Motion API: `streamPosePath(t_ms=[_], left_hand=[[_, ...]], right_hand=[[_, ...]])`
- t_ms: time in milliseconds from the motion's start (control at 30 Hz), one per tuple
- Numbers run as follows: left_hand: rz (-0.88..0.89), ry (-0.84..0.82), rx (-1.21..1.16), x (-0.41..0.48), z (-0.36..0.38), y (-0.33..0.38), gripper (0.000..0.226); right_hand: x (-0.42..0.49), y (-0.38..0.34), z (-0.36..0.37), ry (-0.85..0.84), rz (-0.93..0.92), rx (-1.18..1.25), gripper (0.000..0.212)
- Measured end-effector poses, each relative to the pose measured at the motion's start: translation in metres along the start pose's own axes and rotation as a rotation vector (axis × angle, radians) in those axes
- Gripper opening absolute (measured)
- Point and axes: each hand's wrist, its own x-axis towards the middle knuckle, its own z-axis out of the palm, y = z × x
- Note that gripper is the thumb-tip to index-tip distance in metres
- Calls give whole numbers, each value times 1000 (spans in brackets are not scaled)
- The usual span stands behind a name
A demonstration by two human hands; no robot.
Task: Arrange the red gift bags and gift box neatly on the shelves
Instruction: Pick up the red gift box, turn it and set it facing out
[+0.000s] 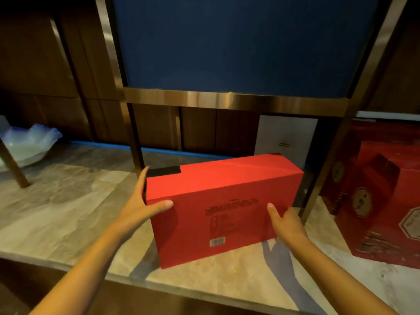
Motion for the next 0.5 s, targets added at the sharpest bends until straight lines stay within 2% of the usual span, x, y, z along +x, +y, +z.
streamPosePath(t_ms=[133, 200, 300, 500], left_hand=[[118, 58, -89, -9, 9, -11, 138], [188, 87, -79, -15, 15, -10, 126], [306, 93, 17, -23, 21, -4, 117], [655, 28, 270, -37, 27, 18, 119]], right_hand=[[-11, -38, 2, -22, 219, 155, 61], [-23, -50, -4, -14, 286, 293, 42], [-40, -58, -18, -13, 371, 505, 24], [-75, -70, -51, -29, 440, 856, 29]])
